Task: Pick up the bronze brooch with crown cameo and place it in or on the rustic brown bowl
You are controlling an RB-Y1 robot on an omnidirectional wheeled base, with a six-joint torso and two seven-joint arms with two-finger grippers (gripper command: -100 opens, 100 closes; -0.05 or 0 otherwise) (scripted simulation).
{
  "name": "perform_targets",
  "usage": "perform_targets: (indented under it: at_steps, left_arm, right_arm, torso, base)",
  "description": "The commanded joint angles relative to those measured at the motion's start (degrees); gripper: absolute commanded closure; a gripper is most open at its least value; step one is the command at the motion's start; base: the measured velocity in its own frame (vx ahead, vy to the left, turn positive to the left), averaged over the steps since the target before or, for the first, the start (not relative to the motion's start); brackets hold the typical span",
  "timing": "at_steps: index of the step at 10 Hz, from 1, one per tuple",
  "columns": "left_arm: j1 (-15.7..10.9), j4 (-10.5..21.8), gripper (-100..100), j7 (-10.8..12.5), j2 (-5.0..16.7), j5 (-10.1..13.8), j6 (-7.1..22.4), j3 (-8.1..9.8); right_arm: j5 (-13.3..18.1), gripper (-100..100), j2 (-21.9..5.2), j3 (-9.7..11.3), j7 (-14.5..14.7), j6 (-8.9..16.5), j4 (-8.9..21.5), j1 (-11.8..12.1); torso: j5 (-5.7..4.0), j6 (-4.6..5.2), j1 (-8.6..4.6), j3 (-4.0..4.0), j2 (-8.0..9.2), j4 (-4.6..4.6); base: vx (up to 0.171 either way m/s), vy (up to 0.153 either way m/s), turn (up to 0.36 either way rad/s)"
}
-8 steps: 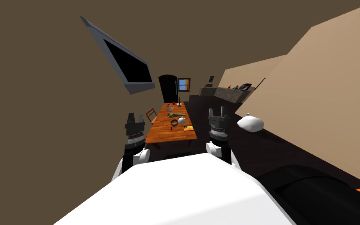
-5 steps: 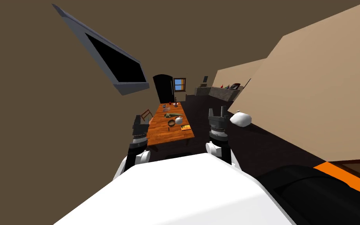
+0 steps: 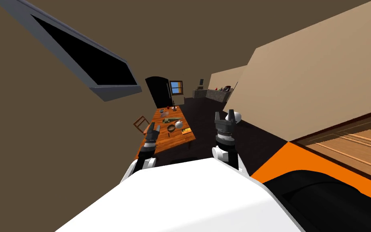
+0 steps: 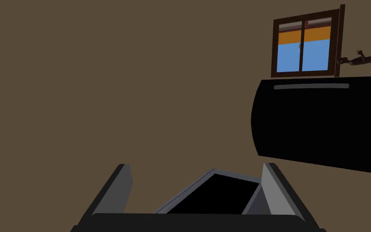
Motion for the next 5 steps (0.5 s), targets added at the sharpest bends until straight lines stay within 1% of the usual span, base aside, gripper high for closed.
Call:
perform_targets:
  at_steps: [1, 3, 4, 5]
  left_arm:
    - [0.1, 2.9, -100, 2.0, 1.4, -0.6, 0.8, -1.14]
    - [0.2, 7.4, -100, 5.5, 4.2, -1.6, 3.5, -3.22]
    - [0.2, 8.7, -100, 7.5, 5.7, -2.2, 5.1, -4.35]
    - [0.2, 9.7, -100, 7.9, 5.7, -2.2, 5.1, -4.35]
  right_arm:
    - [0.0, 0, 0.0, 0.0, 0.0, 0.0, 0.0, 0.0]
    - [0.0, 0, 0.0, 0.0, 0.0, 0.0, 0.0, 0.0]
    - [0.0, 0, 0.0, 0.0, 0.0, 0.0, 0.0, 0.0]
    - [0.0, 0, 0.0, 0.0, 0.0, 0.0, 0.0, 0.0]
  torso:
    - [0.00, 0.00, 0.00, 0.00, 0.00, 0.00]
    - [0.00, 0.06, -0.01, -0.01, -0.01, -0.01]
    - [0.00, 0.04, 0.02, -0.01, -0.01, 0.00]
    - [0.00, 0.07, 0.02, -0.02, -0.04, -0.01]
  base:
    - [-0.002, -0.004, -0.261]
    - [-0.002, 0.002, -0.457]
    - [0.000, 0.008, -0.493]
    - [0.003, 0.014, -0.173]
